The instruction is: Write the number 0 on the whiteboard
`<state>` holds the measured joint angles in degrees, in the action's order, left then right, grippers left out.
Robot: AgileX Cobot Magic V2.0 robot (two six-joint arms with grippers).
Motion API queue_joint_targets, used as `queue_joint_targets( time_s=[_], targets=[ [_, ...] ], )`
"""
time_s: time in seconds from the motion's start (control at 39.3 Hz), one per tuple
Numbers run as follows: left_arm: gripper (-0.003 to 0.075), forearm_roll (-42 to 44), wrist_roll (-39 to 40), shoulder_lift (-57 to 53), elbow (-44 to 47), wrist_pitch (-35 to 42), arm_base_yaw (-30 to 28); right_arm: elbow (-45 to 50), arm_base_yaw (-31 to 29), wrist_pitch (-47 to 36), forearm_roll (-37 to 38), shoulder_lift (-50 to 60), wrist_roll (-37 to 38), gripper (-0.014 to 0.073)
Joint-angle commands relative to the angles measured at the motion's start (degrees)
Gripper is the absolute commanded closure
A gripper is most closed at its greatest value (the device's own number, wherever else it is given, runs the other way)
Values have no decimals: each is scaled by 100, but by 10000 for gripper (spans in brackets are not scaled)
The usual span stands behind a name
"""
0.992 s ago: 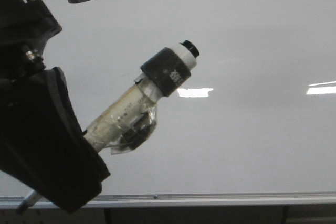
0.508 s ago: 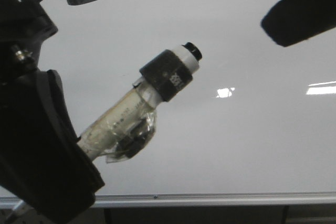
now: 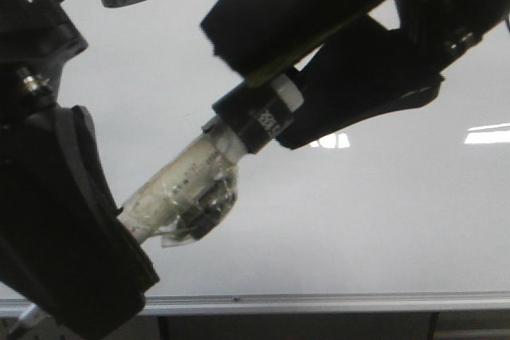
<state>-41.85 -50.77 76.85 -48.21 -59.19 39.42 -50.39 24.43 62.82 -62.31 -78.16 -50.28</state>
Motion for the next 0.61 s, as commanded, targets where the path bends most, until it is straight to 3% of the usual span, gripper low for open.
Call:
queue_joint_targets(
  time_s=[0.0,0.13,0.48,0.58],
  targets=[
    [739,-306,-18,-186,-179,-64,44,-176,233,-77,-428,31,-90,-13],
    [739,-306,-18,-186,-179,-54,44,-176,326,-210,-481,-32,-90,94],
    [739,-306,-18,-186,-179,132,44,-176,326,61,-524,-43,-90,665],
    [739,-306,-18,-186,-179,193,44,-176,326,216,-524,-43,-125,661]
  ],
)
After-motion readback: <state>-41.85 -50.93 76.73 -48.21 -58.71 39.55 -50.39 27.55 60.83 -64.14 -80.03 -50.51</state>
